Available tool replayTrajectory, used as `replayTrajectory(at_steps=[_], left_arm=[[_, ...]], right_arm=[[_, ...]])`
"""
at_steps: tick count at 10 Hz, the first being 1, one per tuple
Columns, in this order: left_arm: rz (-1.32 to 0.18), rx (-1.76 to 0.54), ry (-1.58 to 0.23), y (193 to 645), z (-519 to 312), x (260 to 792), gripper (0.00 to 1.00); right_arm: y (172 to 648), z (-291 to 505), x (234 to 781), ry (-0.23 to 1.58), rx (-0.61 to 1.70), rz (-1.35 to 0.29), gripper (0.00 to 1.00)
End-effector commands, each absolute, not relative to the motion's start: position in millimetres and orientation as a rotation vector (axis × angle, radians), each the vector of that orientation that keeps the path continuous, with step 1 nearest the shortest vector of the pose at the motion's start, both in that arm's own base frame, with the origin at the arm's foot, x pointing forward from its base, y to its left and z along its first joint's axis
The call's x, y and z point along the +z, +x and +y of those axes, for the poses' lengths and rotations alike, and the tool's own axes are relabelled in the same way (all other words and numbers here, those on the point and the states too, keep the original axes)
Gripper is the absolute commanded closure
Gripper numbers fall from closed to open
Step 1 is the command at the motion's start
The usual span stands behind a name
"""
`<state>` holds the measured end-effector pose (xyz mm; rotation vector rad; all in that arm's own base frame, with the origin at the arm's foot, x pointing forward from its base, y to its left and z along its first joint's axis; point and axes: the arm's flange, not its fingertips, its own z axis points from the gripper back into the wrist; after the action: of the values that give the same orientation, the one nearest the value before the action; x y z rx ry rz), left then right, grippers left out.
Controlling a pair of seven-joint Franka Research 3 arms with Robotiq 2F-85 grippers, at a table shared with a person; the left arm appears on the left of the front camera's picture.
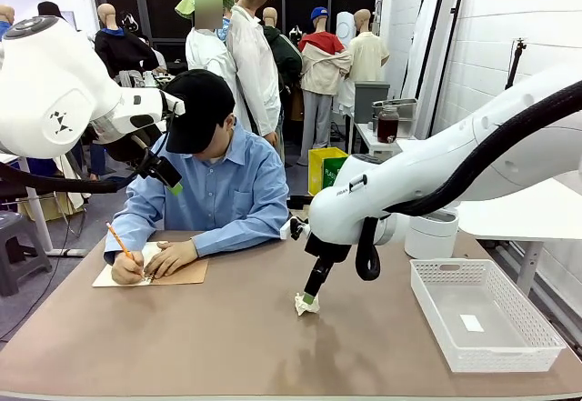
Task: Sort the paper based on its condition.
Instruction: If a person hands you a paper, place it in the Organizing basket , and if it's crumpled, put it in the Trash can.
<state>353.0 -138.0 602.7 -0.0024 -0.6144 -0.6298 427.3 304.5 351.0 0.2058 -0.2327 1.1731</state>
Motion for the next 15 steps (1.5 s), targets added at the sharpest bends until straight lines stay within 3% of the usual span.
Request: replayTrajectory(at_steps=[1,15], left_arm=[[-0.617,-0.636,-0.005,353.0,-137.1,603.5,0.0],[-0.617,-0.636,-0.005,353.0,-137.1,603.5,0.0]], right_arm=[[437.7,311.6,345.3,0.159,1.153,-0.237,0.0],[458.4,331.4,312.2,0.134,1.191,-0.126,0.0]])
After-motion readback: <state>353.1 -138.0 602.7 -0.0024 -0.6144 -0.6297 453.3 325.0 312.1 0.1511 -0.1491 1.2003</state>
